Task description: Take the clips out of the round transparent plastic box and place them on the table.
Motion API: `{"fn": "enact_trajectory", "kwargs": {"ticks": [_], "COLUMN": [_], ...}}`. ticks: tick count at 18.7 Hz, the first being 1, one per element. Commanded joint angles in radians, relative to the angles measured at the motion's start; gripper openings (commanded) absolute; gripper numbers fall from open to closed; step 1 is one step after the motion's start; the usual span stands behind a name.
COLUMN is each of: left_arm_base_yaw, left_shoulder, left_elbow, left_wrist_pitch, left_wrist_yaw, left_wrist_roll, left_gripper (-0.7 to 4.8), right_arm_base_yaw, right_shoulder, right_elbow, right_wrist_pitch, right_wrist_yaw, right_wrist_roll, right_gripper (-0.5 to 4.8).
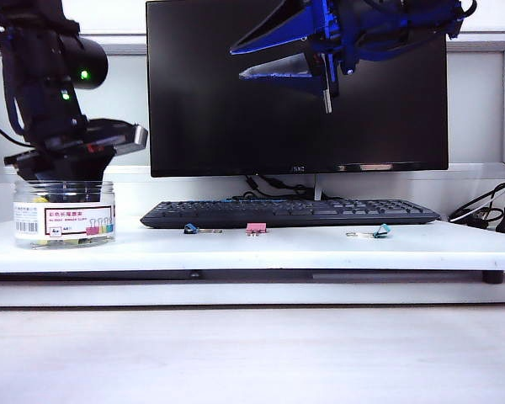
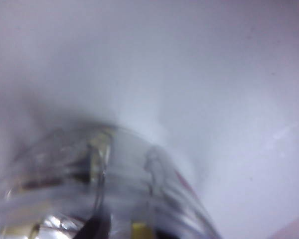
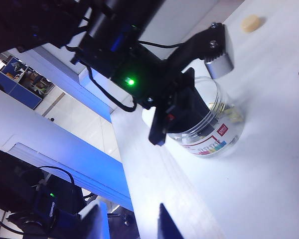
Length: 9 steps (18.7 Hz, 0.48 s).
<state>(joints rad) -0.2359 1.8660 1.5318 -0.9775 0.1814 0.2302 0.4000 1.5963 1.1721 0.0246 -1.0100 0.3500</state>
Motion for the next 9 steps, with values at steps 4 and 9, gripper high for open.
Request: {"fn": "enact_trajectory", "kwargs": {"ticks": [4,9], "left_arm_base_yaw": [0.0,0.0], "left_shoulder": [0.004,0.006], "left_elbow": [0.001,0.001], "left_wrist_pitch": [0.045,0.057], "left_wrist_yaw": [0.002,0.002], "left_wrist_roll": [-0.021,-0.021], "left_gripper": [0.87,0.78], "right_arm_base_yaw": [0.001,0.0], "right_shoulder": [-0.004,-0.004], "right_elbow": [0.004,0.004], "right_wrist_pitch": [0.01,0.011], "right_wrist_yaw": [-0.006,-0.006], "right_wrist_roll": [-0.01,-0.011], "right_gripper": [1.48,1.48]}}
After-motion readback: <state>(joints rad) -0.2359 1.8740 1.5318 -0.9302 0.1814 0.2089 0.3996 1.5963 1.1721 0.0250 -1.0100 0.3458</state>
